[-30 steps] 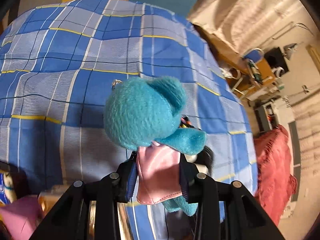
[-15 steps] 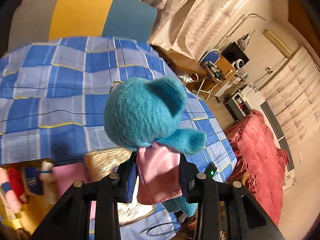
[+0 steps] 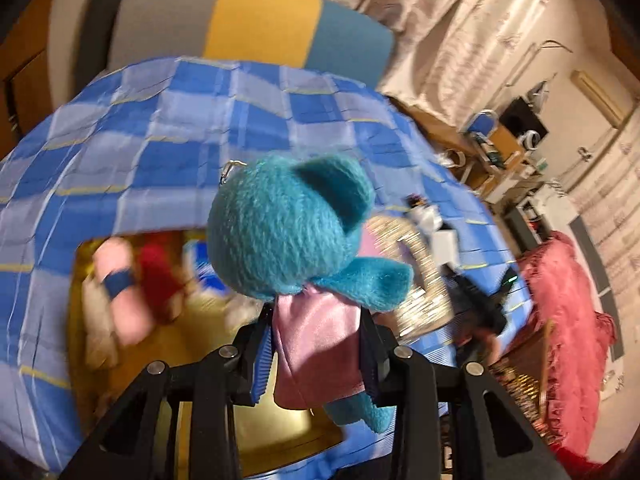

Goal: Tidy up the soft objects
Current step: 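Carry the teal plush over the gold tray with the left tool while the right carries the block, then lower the teal plush into the gold tray and open the left tool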

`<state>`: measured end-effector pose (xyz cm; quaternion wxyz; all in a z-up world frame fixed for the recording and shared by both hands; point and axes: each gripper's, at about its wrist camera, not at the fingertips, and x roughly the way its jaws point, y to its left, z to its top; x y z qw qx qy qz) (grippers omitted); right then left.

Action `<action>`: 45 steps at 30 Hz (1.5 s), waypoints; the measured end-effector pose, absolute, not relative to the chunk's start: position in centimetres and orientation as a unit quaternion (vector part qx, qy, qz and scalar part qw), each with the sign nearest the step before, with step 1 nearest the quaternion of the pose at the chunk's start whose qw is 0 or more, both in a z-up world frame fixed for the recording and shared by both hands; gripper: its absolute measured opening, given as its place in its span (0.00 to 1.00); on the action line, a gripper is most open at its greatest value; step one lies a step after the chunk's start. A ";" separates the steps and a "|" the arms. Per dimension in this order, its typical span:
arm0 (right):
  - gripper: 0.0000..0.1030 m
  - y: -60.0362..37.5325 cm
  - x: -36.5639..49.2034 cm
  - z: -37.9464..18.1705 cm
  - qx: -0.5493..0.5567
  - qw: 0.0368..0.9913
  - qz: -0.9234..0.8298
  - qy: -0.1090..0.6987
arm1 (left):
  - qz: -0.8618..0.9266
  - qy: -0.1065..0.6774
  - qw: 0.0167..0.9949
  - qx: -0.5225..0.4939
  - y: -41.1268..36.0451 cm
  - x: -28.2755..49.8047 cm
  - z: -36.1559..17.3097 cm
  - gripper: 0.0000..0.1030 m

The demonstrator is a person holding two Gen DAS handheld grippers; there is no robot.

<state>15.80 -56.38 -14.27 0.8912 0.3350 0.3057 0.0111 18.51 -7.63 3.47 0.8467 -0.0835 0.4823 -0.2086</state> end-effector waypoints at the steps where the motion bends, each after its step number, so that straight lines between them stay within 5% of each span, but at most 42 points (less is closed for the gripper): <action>1: 0.19 -56.3 15.8 -14.2 0.334 0.891 0.010 0.306 | -0.203 0.489 0.845 -0.082 -6.8 18.3 2.6 0.35; 22: 0.19 -54.8 12.8 -8.0 0.292 0.906 0.000 0.305 | -0.101 0.603 0.786 -0.089 1.9 17.1 -11.3 0.36; 34: 0.19 -49.9 7.6 -1.9 0.279 0.923 0.057 0.260 | -0.087 0.577 0.808 -0.078 2.7 15.9 -10.0 0.46; 45: 0.19 -39.8 5.1 4.6 0.263 0.917 0.189 0.234 | -0.059 0.463 0.875 -0.132 4.7 10.9 -6.4 0.46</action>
